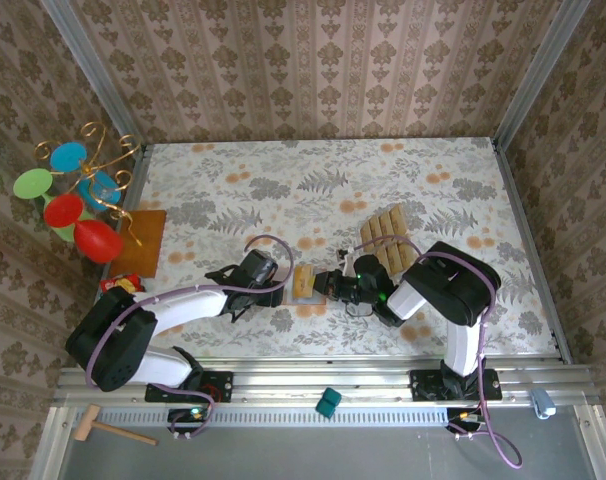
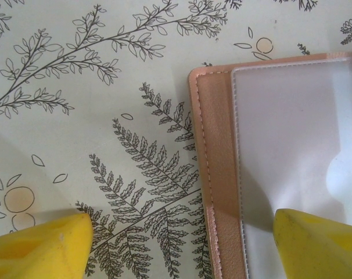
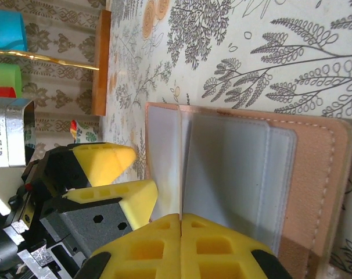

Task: Put the credit cards into the card holder
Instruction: Insert the credit card into the card slot.

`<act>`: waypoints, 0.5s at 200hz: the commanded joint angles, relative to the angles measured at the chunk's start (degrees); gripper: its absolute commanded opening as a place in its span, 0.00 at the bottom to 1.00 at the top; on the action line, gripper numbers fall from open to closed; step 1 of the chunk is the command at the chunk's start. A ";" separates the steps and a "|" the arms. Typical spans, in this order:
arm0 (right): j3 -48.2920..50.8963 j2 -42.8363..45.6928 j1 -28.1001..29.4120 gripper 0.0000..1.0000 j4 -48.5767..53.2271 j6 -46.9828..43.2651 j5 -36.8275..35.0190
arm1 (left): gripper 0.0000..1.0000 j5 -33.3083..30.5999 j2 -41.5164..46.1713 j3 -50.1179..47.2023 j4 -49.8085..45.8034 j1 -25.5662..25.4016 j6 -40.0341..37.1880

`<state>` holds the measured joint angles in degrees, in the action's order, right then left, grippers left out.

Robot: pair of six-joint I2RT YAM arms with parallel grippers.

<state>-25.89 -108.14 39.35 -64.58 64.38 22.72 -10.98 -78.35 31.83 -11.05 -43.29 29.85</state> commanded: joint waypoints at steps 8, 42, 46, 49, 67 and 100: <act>-1.07 -1.45 0.72 0.00 -2.34 0.15 -0.66 | 0.82 -0.69 0.34 -0.98 -0.77 0.07 0.74; -1.27 -1.64 0.81 0.00 -2.31 0.22 -0.54 | 0.82 -0.71 0.32 -0.98 -0.70 0.12 0.74; -1.27 -1.76 0.81 0.00 -2.29 0.23 -0.47 | 0.82 -0.63 0.30 -0.98 -0.73 0.13 0.74; -1.27 -1.80 0.79 0.00 -2.31 0.30 -0.48 | 0.82 -0.67 0.30 -0.98 -0.73 0.08 0.74; -1.14 -1.75 0.88 0.00 -2.24 0.31 -0.48 | 0.82 -0.68 0.26 -1.01 -0.68 0.08 0.70; -0.04 -1.22 0.86 0.00 -2.57 0.26 -1.72 | 0.82 -0.71 0.30 -0.99 -0.74 0.09 0.65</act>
<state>-26.26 -108.81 39.72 -65.65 64.55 22.72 -10.98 -78.35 31.75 -10.87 -43.29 30.02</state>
